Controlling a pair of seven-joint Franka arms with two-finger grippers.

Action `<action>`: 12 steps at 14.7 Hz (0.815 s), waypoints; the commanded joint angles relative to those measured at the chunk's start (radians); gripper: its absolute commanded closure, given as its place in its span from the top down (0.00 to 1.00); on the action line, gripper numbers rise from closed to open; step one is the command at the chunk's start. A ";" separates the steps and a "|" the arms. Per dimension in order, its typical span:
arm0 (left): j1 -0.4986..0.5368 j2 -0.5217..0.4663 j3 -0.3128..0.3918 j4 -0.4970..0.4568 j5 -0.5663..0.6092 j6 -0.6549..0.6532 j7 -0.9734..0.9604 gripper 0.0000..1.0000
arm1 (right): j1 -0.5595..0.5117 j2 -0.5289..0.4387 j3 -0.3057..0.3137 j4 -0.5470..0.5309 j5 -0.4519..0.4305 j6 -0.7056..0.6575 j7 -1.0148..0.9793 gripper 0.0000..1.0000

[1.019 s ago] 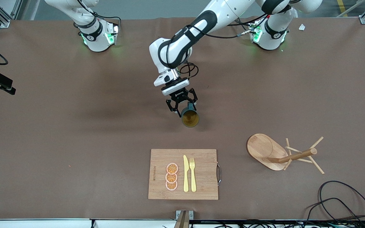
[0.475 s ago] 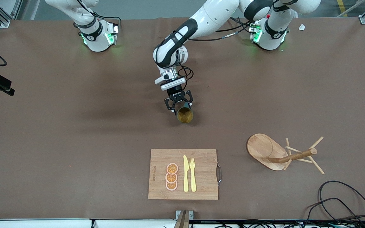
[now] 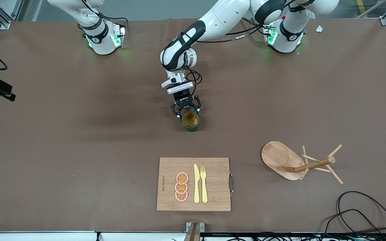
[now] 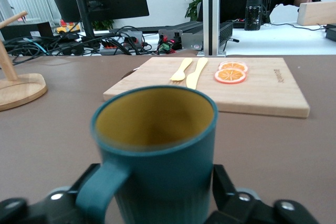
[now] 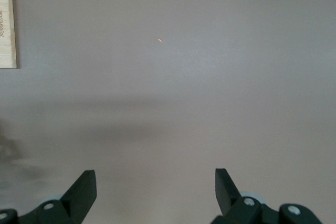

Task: Transfer cup from left to right arm and place
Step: 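Set the mug down, open the left gripper while the right gripper approaches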

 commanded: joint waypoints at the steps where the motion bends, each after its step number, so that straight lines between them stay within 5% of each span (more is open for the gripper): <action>1: -0.048 0.042 0.007 0.017 0.012 -0.058 -0.006 0.99 | -0.012 -0.006 0.006 -0.010 0.000 0.005 -0.004 1.00; 12: -0.076 -0.212 -0.144 0.027 -0.494 -0.176 0.017 0.99 | -0.012 -0.003 0.006 -0.008 0.000 0.005 -0.008 1.00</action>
